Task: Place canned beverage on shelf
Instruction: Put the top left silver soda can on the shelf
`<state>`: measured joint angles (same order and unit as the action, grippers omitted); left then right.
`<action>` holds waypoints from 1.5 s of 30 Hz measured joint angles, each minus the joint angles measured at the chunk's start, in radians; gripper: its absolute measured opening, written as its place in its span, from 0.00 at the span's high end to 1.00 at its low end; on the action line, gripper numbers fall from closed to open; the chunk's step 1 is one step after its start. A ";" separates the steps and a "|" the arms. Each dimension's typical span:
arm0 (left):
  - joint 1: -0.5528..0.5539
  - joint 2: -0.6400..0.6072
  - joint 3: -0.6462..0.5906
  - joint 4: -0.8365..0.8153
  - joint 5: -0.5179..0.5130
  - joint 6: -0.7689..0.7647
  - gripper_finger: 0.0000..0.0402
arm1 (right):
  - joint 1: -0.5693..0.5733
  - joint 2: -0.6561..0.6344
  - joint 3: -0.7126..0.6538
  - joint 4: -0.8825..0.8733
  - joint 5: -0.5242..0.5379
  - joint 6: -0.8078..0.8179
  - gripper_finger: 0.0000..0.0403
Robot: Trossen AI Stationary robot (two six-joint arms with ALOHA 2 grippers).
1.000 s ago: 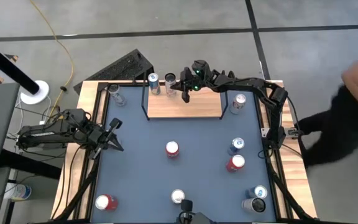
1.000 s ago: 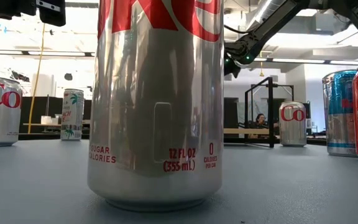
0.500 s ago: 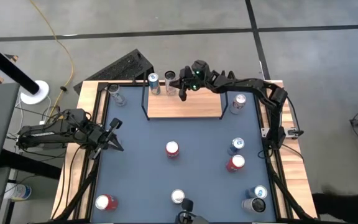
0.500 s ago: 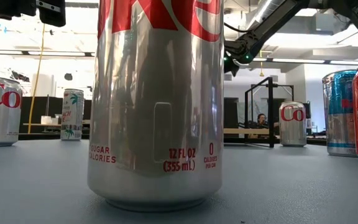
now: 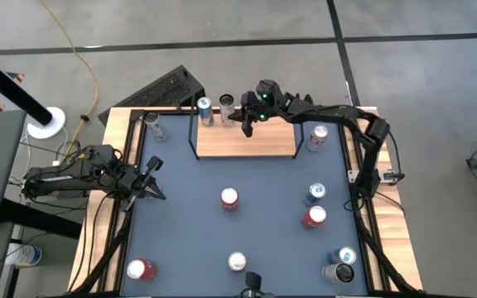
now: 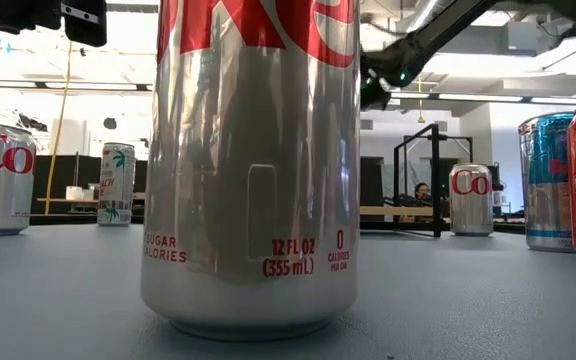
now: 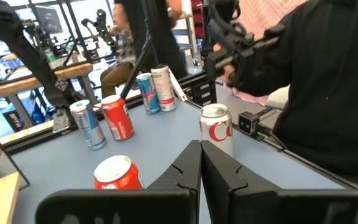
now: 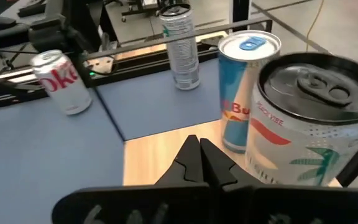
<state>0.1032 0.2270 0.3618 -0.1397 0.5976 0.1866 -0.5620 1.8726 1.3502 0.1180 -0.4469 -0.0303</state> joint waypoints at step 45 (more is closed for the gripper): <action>0.000 0.317 0.000 -0.007 -0.085 0.007 1.00 | 0.460 -0.810 -0.164 -1.297 0.714 0.475 1.00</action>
<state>0.1032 0.5436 0.3622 -0.1462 0.5129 0.1933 -0.1016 1.0623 1.1864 -1.1790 0.2673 0.4448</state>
